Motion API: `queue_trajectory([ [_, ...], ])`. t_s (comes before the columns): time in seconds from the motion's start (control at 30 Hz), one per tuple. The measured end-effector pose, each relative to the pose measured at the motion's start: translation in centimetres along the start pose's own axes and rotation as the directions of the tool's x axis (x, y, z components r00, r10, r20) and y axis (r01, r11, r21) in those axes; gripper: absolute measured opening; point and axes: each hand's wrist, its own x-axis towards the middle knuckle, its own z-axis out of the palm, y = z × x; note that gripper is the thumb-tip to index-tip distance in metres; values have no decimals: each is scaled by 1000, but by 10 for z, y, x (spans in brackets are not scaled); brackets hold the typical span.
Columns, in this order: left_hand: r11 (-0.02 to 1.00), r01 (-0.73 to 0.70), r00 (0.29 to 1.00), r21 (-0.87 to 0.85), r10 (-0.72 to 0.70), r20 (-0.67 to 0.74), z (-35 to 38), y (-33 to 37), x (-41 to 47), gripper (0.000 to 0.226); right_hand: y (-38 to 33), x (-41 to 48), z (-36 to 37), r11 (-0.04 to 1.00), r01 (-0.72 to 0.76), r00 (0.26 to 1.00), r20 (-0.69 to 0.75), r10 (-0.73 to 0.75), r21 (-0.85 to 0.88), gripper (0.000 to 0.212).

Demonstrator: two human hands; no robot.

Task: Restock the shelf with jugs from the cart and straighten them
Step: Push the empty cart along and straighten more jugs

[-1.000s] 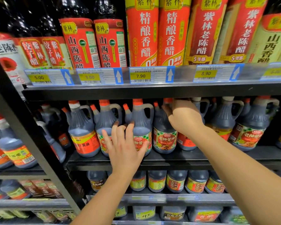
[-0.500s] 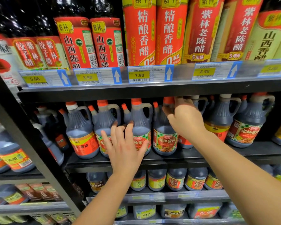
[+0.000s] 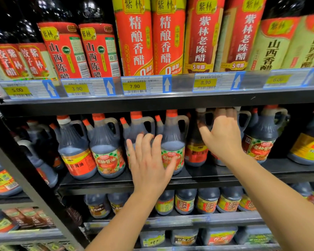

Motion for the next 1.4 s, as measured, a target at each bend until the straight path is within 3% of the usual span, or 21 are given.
queue_trajectory([
  [0.1,999,7,999,45,-9,52,10,15,1,62,11,10,1,1000,15,998,59,-14,-20,50],
  [0.2,995,37,995,91,-45,89,17,23,0,62,9,19,4,995,77,996,29,-79,57,27],
  [0.3,991,49,995,122,-60,84,20,25,-1,61,3,24,9,983,145,989,-8,-145,116,32],
  [0.5,985,82,991,150,-96,89,22,31,-2,62,6,43,20,996,63,973,217,-76,63,29],
  [0.73,980,114,988,166,-129,82,22,33,-3,64,13,41,12,984,178,942,290,-169,-6,31],
  [1.07,974,144,982,176,-162,95,20,37,-1,64,19,27,-4,977,205,957,201,-211,52,24],
  [1.4,971,156,978,179,-177,106,17,39,1,65,17,20,-9,978,189,969,146,-201,88,31],
])
